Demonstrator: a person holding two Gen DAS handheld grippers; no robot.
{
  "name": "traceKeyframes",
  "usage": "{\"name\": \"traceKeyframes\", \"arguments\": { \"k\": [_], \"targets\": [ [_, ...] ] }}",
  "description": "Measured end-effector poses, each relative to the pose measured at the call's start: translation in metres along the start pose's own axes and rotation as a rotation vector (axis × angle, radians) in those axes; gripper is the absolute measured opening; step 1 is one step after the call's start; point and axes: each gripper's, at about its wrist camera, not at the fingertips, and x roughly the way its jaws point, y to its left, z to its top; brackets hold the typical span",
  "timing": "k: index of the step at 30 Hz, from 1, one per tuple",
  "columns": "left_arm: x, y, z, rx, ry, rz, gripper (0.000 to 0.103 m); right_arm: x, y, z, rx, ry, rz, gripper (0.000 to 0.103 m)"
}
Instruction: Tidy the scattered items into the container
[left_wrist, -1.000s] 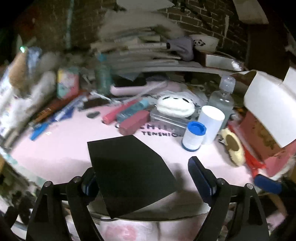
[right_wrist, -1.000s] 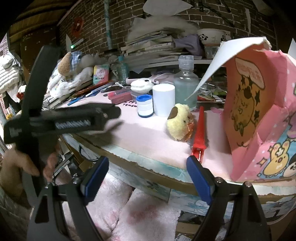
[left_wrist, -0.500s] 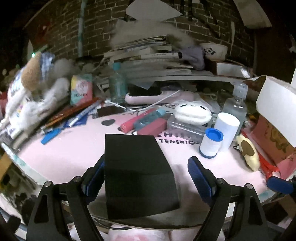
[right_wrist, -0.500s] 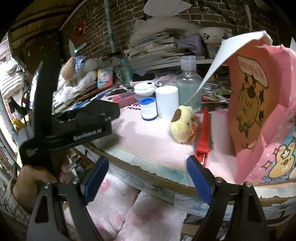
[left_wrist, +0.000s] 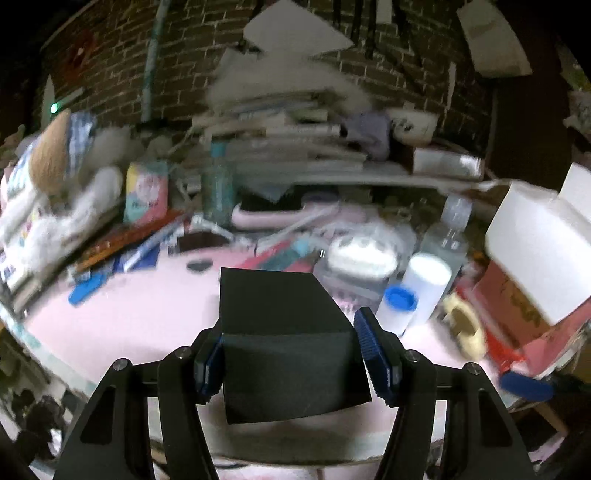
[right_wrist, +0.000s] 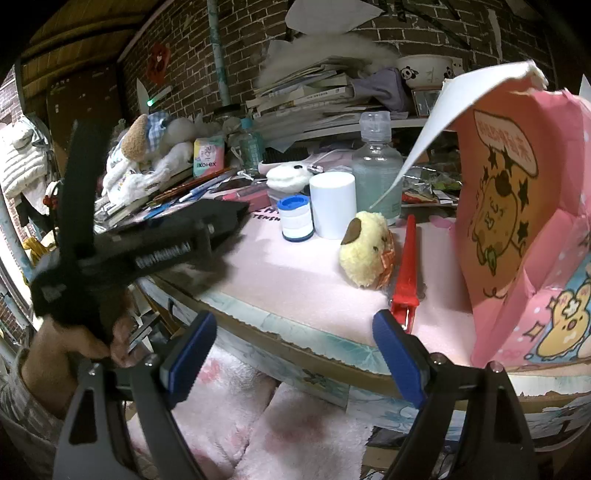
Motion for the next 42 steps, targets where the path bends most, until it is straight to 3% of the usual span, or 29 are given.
{"name": "traceKeyframes", "arguments": {
  "k": [8,15,26,32,37,42],
  "targets": [
    [-0.019,-0.013,0.053,0.05,-0.067,-0.135,0.059,0.003,-0.001,0.003,0.013,-0.013,0.002,0.085],
    [-0.025,-0.05,0.094,0.137,-0.094,-0.274,0.059,0.008,-0.001,0.007,0.029,-0.033,-0.016,0.085],
    [-0.031,-0.127,0.131,0.329,-0.059,-0.497,0.059,0.011,0.001,0.011,0.019,-0.054,-0.024,0.085],
    [-0.024,-0.166,0.144,0.41,0.033,-0.64,0.059,0.009,0.002,0.011,0.014,-0.062,-0.025,0.085],
    [-0.006,-0.203,0.146,0.487,0.197,-0.759,0.059,0.009,0.001,0.012,0.019,-0.061,-0.028,0.085],
    [0.011,-0.235,0.135,0.577,0.331,-0.764,0.059,0.009,-0.001,0.012,0.027,-0.065,-0.026,0.085]
  ]
}}
